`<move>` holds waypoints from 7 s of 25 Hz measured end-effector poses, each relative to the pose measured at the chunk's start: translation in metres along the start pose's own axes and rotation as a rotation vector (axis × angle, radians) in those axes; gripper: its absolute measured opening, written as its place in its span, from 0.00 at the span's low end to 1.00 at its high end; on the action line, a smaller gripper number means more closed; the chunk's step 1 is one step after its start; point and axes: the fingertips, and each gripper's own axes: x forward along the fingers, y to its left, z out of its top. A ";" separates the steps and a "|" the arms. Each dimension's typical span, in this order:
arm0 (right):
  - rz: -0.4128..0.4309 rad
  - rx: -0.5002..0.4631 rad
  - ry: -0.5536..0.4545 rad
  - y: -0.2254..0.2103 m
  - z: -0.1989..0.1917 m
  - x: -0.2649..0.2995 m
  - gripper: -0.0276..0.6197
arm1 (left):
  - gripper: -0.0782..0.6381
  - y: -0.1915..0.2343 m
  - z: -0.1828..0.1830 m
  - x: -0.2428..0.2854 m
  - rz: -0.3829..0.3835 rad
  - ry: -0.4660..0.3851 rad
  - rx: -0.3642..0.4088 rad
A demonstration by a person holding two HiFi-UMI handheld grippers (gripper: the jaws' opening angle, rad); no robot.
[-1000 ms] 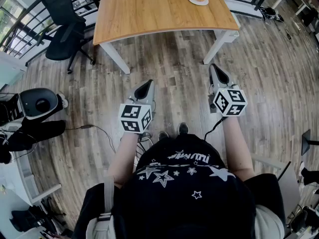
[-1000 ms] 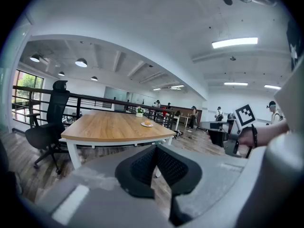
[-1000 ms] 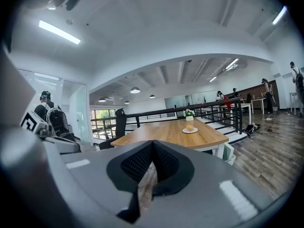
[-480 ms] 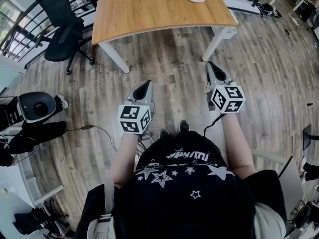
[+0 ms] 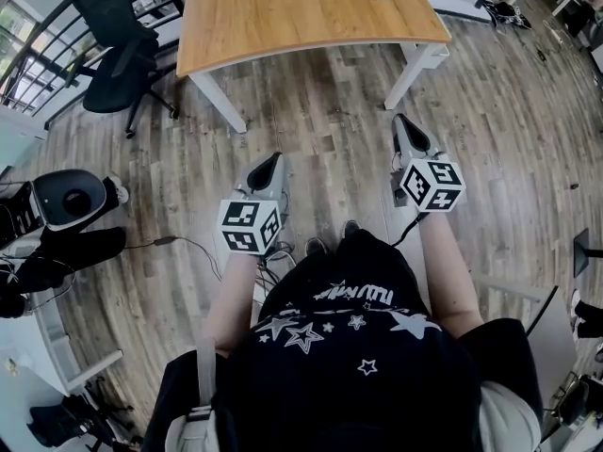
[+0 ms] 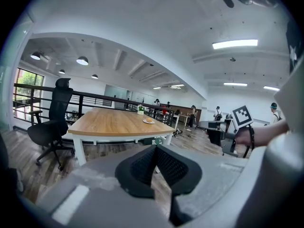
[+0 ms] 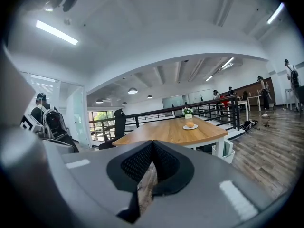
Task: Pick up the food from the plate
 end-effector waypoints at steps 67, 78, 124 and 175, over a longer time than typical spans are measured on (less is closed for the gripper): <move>0.055 0.028 0.152 -0.220 0.054 0.366 0.09 | 0.11 0.124 0.124 0.341 0.161 0.044 -0.026; 0.021 0.002 0.209 -0.245 0.057 0.436 0.40 | 0.11 0.173 0.144 0.408 0.124 0.042 -0.061; -0.168 -0.311 0.614 -0.360 -0.001 0.592 0.62 | 0.11 0.257 0.174 0.599 -0.102 0.202 -0.101; 0.080 -0.140 0.327 -0.233 0.042 0.416 0.60 | 0.11 0.145 0.144 0.407 0.060 0.069 -0.057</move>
